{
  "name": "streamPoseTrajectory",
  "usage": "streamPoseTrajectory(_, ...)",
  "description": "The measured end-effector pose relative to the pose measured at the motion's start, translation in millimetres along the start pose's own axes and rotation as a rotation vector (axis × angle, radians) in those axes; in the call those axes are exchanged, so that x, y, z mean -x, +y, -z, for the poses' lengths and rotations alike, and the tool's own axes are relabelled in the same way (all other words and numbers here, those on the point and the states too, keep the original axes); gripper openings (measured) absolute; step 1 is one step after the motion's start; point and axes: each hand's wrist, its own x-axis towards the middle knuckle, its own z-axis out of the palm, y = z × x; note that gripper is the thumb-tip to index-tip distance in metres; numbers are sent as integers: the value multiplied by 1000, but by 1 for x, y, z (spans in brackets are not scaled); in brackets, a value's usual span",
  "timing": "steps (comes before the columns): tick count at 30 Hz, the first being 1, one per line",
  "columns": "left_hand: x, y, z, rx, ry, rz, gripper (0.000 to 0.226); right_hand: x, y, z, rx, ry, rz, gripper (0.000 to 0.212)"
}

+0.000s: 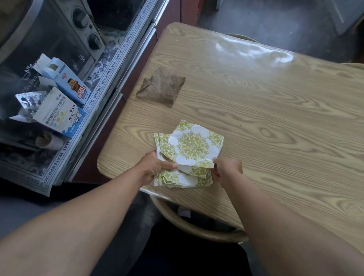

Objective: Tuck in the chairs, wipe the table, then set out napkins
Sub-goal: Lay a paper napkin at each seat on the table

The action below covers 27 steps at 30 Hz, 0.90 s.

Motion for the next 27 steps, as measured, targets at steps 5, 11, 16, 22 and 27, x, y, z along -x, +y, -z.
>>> streamPoseTrajectory(5, 0, 1, 0, -60, 129, -18, 46, 0, 1, 1, 80, 85, 61, 18)
streamPoseTrajectory(11, 0, 3, 3, -99, 237, -47, 39, -2, 2, 7, 42, 58, 31, 21)
streamPoseTrajectory(16, 2, 4, 3, -72, 253, -45, 37, 7, 6, 7, 21, -74, 27, 26)
streamPoseTrajectory(22, -2, 10, 5, -167, 466, -143, 32, 6, 5, 5, 116, -77, 62, 22)
streamPoseTrajectory(27, -6, 29, 13, -179, 832, -212, 24, 8, 6, 12, 346, 53, 235, 8)
